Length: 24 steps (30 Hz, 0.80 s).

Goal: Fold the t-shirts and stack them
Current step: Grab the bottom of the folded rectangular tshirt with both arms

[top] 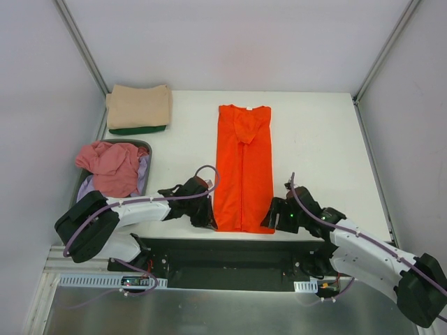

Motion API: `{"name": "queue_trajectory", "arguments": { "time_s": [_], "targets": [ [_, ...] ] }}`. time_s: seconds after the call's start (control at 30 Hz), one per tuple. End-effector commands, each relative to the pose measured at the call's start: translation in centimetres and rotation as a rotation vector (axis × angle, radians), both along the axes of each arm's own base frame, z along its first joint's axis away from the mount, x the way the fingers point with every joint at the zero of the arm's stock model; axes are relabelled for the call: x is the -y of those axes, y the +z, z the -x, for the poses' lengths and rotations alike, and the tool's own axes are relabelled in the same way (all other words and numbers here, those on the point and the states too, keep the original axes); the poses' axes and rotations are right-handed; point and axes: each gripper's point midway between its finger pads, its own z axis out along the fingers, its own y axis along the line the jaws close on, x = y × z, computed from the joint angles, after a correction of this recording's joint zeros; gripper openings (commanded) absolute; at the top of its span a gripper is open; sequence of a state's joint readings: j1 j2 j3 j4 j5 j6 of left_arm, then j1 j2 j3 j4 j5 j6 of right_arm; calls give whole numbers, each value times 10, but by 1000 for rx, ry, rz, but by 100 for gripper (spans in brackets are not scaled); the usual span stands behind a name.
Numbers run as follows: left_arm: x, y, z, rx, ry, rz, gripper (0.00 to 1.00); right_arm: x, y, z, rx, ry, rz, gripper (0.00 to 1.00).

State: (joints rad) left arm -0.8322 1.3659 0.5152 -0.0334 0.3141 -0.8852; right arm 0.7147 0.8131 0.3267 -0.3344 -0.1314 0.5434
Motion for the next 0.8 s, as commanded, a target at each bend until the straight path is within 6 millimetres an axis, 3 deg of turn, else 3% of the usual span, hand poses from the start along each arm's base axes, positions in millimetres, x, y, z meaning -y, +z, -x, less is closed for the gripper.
{"name": "queue_trajectory", "arguments": {
  "time_s": [0.0,0.37,0.47,0.63,0.77],
  "targets": [
    [-7,-5,9,-25,6,-22,0,2,-11,7,-68,-25,8,66],
    [-9,-7,11,-34,15,-28,0,10,-20,18,-122,-45,46,43],
    [-11,-11,14,-48,24,-36,0,10,-22,25,-134,-25,40,30],
    [-17,-12,24,-59,32,-35,0,8,-23,33,-144,-7,11,16],
    [-18,-6,34,-46,16,-3,0,-3,-13,42,-151,61,-53,3]
  ]
}}
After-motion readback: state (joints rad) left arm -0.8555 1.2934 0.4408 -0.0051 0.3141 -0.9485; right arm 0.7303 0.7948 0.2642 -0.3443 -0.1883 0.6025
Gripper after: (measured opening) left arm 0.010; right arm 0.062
